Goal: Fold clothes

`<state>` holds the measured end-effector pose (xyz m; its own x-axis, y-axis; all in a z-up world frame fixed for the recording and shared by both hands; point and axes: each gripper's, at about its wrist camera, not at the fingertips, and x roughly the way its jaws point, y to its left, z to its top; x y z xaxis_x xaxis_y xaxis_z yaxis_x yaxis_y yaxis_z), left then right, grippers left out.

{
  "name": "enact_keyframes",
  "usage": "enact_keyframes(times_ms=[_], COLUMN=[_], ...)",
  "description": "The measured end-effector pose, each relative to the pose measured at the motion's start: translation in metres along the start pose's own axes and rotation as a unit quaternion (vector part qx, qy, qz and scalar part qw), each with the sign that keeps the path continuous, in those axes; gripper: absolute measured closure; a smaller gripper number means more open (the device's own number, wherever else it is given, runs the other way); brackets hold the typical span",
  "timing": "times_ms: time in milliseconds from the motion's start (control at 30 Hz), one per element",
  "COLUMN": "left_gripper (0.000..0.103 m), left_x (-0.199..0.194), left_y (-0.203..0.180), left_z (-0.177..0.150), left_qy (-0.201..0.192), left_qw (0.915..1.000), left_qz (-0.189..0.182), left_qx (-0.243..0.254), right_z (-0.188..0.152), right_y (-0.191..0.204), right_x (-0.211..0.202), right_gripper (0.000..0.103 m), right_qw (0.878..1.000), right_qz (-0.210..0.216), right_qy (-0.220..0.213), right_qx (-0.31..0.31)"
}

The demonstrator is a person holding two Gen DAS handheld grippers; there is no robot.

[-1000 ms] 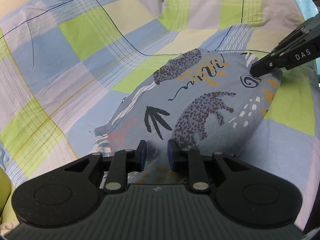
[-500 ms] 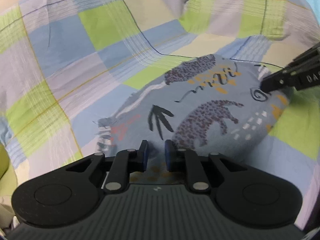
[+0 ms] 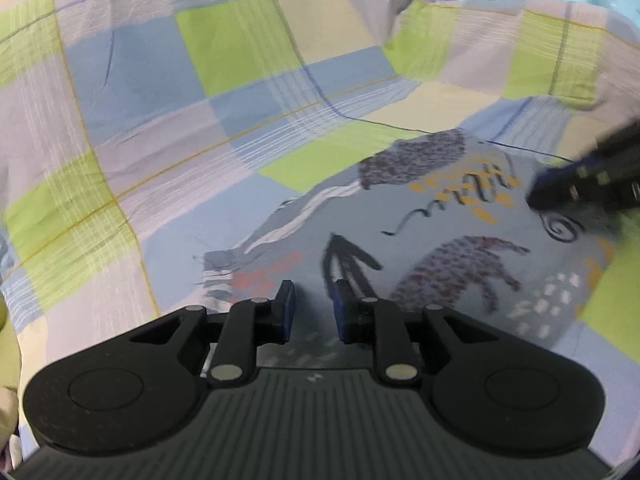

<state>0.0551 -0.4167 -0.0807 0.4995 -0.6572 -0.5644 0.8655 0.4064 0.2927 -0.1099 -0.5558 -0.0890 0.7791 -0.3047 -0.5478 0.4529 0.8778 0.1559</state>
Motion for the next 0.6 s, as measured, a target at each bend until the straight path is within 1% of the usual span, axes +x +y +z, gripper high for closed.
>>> enact_keyframes(times_ms=[67,100,133,200,267,300,333,400,467,533,567,600], left_gripper=[0.08,0.075,0.074,0.074,0.078,0.079,0.079,0.079,0.079,0.08,0.079,0.078], left_x=[0.004,0.006,0.008,0.013,0.014,0.014,0.012,0.011,0.015,0.025,0.027,0.029], left_y=[0.009,0.013,0.018,0.025,0.027,0.029,0.03,0.029,0.023,0.013,0.01,0.009], left_z=[0.0,0.0,-0.001,0.0,0.002,0.003,0.005,0.012,0.017,0.018,0.017,0.017], left_qy=[0.006,0.008,0.009,0.014,0.014,0.007,0.0,-0.011,-0.007,0.013,0.013,0.013], left_qw=[0.9998,0.9996,0.9993,0.9985,0.9975,0.9972,0.997,0.9969,0.9979,0.9994,0.9997,0.9998], left_qz=[0.003,0.004,0.005,0.021,0.047,0.052,0.049,0.033,0.019,0.004,0.008,0.013], left_qx=[-0.018,-0.026,-0.035,-0.048,-0.051,-0.054,-0.06,-0.071,-0.061,-0.033,-0.021,-0.009], right_z=[-0.004,-0.004,-0.003,0.001,0.005,0.006,0.008,0.014,0.02,0.021,0.02,0.019], right_y=[-0.006,-0.011,-0.015,-0.021,-0.025,-0.03,-0.035,-0.037,-0.028,-0.018,-0.013,-0.011], right_x=[0.011,0.014,0.016,0.02,0.024,0.024,0.025,0.021,0.022,0.031,0.039,0.048], right_gripper=[0.084,0.085,0.088,0.094,0.091,0.087,0.084,0.084,0.082,0.081,0.08,0.079], right_qw=[1.0,0.999,0.999,0.999,0.999,0.999,0.998,0.998,0.998,0.998,0.998,0.998], right_qz=[0.014,0.02,0.025,0.012,-0.028,-0.026,-0.025,0.001,0.029,0.051,0.062,0.064], right_qy=[0.027,0.03,0.032,0.034,0.027,0.021,0.015,-0.011,-0.019,-0.006,0.01,0.027], right_qx=[0.008,0.013,0.019,0.022,0.014,0.031,0.047,0.063,0.043,0.025,0.015,0.006])
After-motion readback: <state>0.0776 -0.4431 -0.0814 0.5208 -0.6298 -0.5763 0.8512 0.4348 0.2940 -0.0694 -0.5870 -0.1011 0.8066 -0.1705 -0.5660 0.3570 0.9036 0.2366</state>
